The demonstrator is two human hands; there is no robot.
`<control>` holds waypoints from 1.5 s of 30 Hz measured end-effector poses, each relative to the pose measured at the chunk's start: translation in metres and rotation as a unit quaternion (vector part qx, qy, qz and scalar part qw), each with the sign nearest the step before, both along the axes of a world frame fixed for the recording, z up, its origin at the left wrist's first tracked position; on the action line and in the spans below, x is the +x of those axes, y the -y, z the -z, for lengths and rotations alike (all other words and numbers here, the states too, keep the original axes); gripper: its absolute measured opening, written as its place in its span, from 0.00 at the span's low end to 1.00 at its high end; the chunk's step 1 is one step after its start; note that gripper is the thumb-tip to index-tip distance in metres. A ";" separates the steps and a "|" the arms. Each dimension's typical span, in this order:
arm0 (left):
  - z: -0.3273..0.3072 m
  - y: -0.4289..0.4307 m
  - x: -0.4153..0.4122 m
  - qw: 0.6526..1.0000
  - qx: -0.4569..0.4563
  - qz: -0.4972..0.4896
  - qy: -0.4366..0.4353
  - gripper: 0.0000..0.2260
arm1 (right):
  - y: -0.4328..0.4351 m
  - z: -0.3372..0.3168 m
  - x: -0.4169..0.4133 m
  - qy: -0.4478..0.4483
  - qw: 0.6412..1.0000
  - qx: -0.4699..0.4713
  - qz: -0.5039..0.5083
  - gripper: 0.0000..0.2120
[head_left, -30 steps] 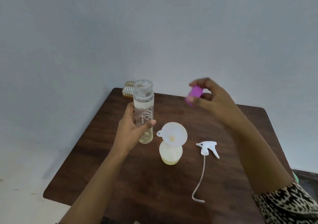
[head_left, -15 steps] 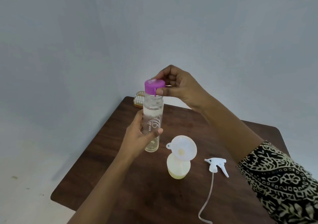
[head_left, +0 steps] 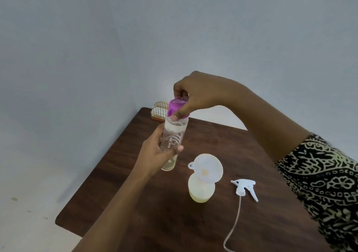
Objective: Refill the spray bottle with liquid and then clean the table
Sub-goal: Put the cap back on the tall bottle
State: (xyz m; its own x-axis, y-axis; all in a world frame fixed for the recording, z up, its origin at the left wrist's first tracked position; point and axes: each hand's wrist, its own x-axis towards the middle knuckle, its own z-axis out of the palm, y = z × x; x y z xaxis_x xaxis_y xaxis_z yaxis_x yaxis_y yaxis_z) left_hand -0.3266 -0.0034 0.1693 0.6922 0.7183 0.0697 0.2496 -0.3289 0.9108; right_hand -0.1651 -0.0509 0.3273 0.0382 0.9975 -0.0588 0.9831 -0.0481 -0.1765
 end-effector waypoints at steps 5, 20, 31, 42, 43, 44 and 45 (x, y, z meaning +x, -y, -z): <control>0.006 0.001 0.001 1.000 0.016 -0.016 -0.003 0.28 | -0.006 0.007 -0.017 0.135 0.990 0.014 0.027 0.26; 0.014 -0.002 -0.006 0.999 -0.031 0.016 -0.003 0.30 | -0.013 0.011 0.002 0.028 0.995 -0.041 -0.087 0.20; 0.003 -0.006 -0.002 1.000 -0.018 -0.001 0.014 0.29 | -0.001 -0.003 0.014 -0.080 0.992 -0.033 -0.093 0.16; 0.007 -0.005 0.000 1.000 -0.018 -0.001 0.013 0.31 | -0.004 0.019 0.001 0.085 0.987 0.100 0.090 0.35; 0.007 -0.005 0.000 1.000 -0.018 -0.001 0.013 0.31 | -0.003 0.017 0.005 0.080 0.986 0.117 0.085 0.33; 0.007 -0.006 -0.001 1.000 -0.019 0.001 0.011 0.31 | -0.001 0.015 0.011 0.056 0.990 0.121 0.045 0.29; 0.006 -0.006 0.000 1.000 -0.020 0.003 0.011 0.31 | 0.000 0.012 0.019 0.009 0.995 0.096 -0.007 0.22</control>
